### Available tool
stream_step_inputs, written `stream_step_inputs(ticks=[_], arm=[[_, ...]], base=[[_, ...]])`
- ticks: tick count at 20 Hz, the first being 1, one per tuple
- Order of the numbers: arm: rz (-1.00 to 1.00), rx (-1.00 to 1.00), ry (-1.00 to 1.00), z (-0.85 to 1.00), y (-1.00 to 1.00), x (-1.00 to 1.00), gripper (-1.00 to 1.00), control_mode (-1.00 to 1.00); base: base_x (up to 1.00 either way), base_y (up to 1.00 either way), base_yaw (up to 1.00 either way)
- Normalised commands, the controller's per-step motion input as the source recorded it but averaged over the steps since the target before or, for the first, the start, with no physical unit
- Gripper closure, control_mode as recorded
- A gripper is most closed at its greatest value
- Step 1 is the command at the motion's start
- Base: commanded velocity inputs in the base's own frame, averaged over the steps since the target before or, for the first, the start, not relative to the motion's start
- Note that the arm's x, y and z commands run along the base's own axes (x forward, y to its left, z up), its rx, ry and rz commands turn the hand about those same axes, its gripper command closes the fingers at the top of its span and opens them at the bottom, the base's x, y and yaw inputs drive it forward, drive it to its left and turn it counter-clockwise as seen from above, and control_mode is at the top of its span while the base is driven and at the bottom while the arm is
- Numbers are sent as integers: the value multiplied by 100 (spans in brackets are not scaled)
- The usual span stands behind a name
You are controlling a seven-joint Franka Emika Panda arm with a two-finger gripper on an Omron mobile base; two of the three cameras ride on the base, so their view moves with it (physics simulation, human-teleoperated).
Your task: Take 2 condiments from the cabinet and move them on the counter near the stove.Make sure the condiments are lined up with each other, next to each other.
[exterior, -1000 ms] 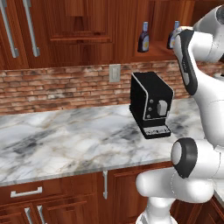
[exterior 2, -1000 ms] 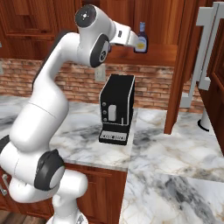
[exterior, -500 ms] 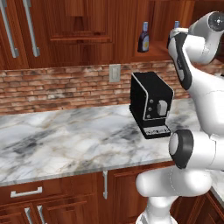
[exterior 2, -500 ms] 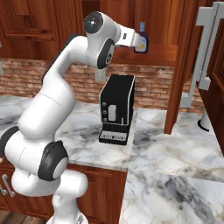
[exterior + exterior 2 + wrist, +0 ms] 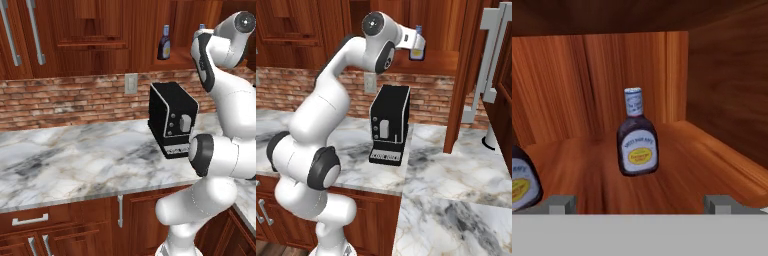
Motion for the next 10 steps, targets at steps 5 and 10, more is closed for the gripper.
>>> stream_step_inputs(ticks=[5,10], arm=[[0,0,0,3,0,32,-100,-100],[0,0,0,0,0,29,-100,-100]], base=[[0,0,0],[0,0,0]])
